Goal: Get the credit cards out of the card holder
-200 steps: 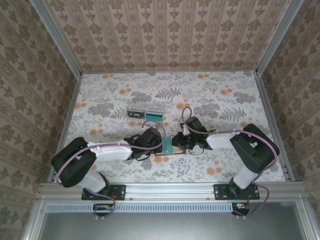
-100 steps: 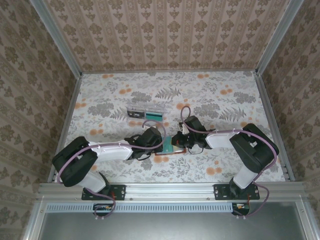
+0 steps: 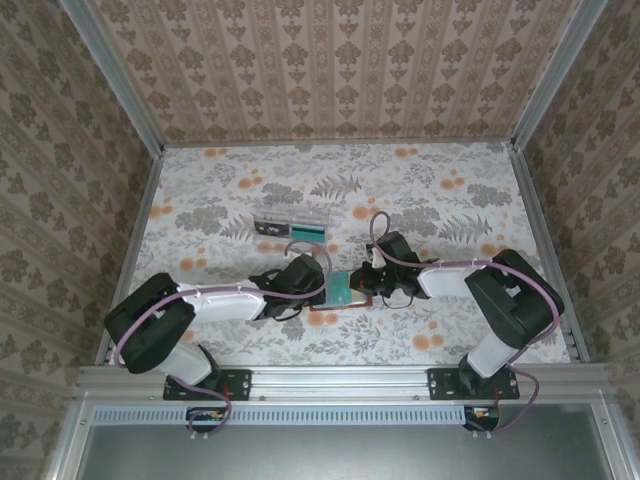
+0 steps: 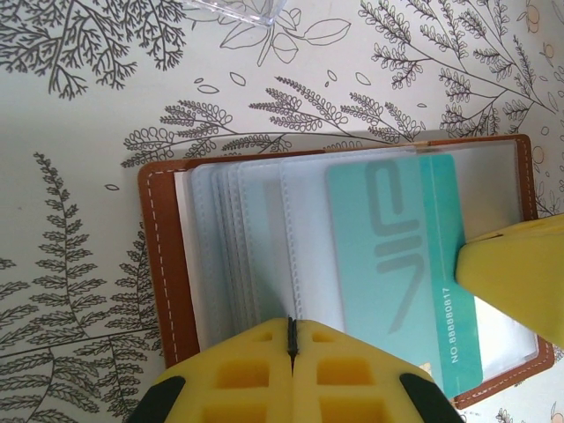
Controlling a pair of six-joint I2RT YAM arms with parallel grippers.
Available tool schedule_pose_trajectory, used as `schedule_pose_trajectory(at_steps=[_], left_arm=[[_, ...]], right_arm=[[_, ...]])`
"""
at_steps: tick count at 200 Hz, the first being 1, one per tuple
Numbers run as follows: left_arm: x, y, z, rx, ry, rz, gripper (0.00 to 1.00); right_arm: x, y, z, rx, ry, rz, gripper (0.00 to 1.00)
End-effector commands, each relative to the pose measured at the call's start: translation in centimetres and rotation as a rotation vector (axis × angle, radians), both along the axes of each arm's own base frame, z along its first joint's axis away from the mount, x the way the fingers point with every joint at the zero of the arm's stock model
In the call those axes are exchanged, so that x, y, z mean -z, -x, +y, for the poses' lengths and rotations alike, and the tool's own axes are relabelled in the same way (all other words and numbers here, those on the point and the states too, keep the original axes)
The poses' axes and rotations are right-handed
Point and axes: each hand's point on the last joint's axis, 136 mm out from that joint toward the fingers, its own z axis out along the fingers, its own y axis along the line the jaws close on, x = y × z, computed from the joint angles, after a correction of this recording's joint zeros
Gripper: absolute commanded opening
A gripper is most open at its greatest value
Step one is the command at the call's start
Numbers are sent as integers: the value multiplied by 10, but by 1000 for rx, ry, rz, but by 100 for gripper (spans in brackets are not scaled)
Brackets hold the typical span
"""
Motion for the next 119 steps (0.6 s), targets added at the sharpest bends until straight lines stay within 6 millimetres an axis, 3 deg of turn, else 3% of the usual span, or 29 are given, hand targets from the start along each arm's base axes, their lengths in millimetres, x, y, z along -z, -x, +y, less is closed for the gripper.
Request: schedule_pose_trajectory(at_steps=[1, 77, 104, 119], left_arm=[[27, 11, 31, -31, -146, 69, 0], [22, 8, 29, -17, -137, 57, 0], [15, 6, 23, -2, -115, 49, 0], [7, 5, 17, 8, -90, 36, 0]], right_arm=[[7, 6, -16, 16, 52, 16, 0], [-6, 7, -52, 65, 81, -5, 0], [-17, 7, -61, 76, 80, -26, 0], [-37, 6, -63, 75, 67, -79, 0]])
